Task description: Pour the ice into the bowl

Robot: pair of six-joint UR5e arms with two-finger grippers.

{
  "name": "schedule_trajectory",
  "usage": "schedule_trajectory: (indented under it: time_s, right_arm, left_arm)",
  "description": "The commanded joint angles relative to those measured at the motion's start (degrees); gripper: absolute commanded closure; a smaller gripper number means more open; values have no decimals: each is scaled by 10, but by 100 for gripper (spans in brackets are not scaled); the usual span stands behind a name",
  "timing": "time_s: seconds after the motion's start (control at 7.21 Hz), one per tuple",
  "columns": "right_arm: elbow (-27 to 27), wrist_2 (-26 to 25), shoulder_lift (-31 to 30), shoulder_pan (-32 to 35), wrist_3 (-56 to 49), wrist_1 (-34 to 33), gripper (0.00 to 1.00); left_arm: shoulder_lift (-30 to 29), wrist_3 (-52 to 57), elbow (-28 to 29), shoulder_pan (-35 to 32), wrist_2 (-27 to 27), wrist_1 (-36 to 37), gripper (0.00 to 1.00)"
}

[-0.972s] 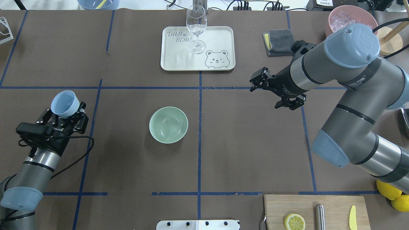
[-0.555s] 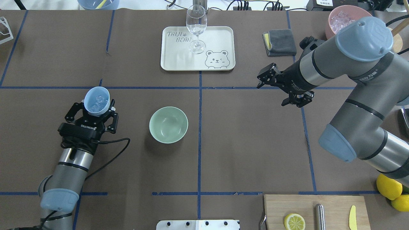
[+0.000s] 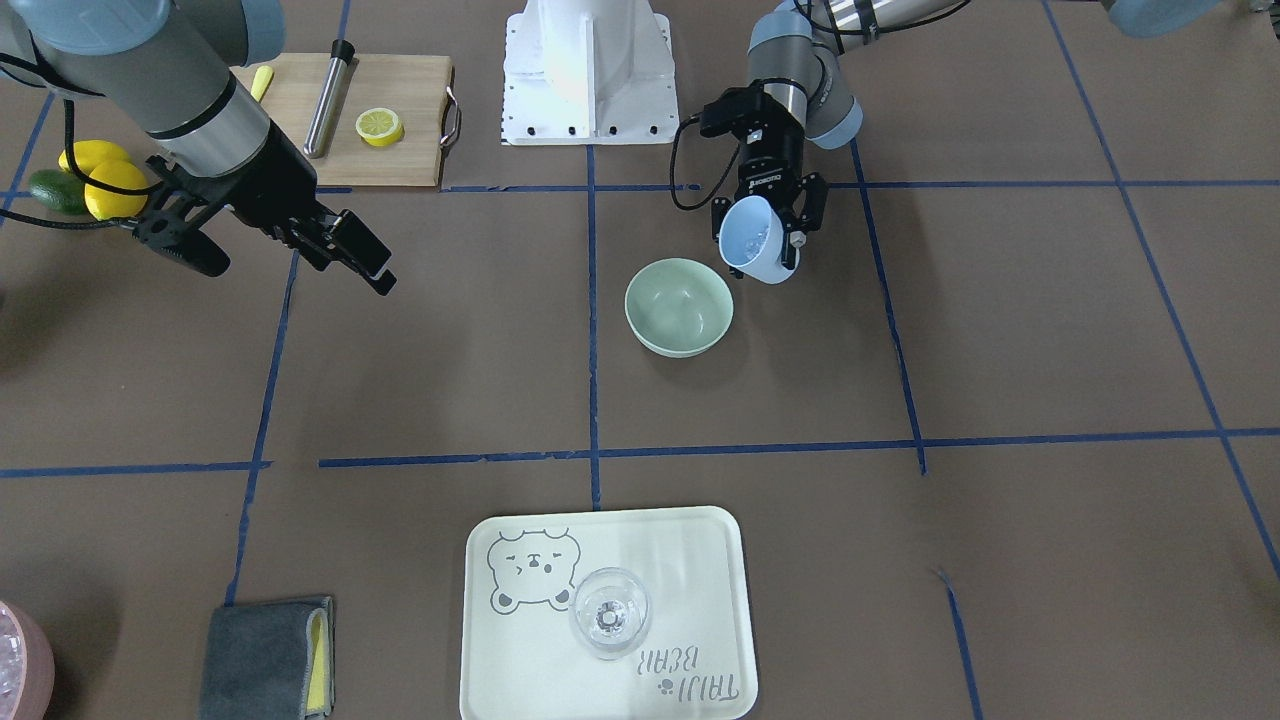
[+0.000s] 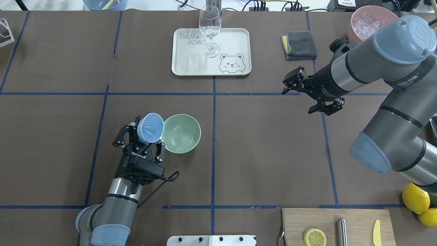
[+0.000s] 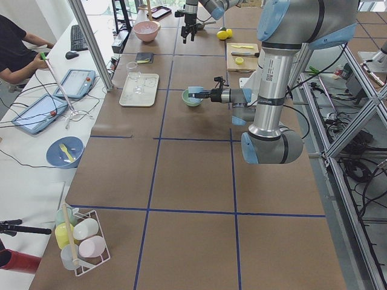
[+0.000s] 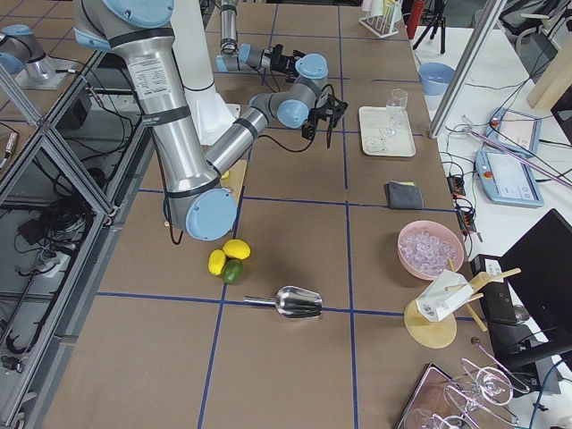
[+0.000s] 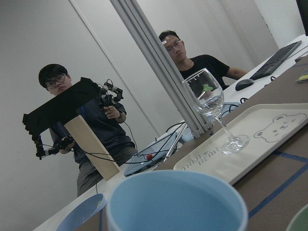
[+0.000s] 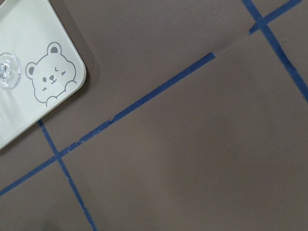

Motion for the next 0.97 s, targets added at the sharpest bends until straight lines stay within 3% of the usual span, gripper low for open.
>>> schedule_trajectory:
  time_s: [0.0, 0.14, 0.83]
  right_arm:
    - [-2, 1, -9, 9, -30, -1, 0]
    - [-1, 1, -9, 10, -30, -1, 0]
    - [-2, 1, -8, 8, -30, -1, 0]
  left_arm:
    - [-44, 76, -5, 0, 0, 135, 100]
    - [-44, 220, -23, -10, 0, 135, 100]
    - [-16, 478, -21, -18, 2, 150, 100]
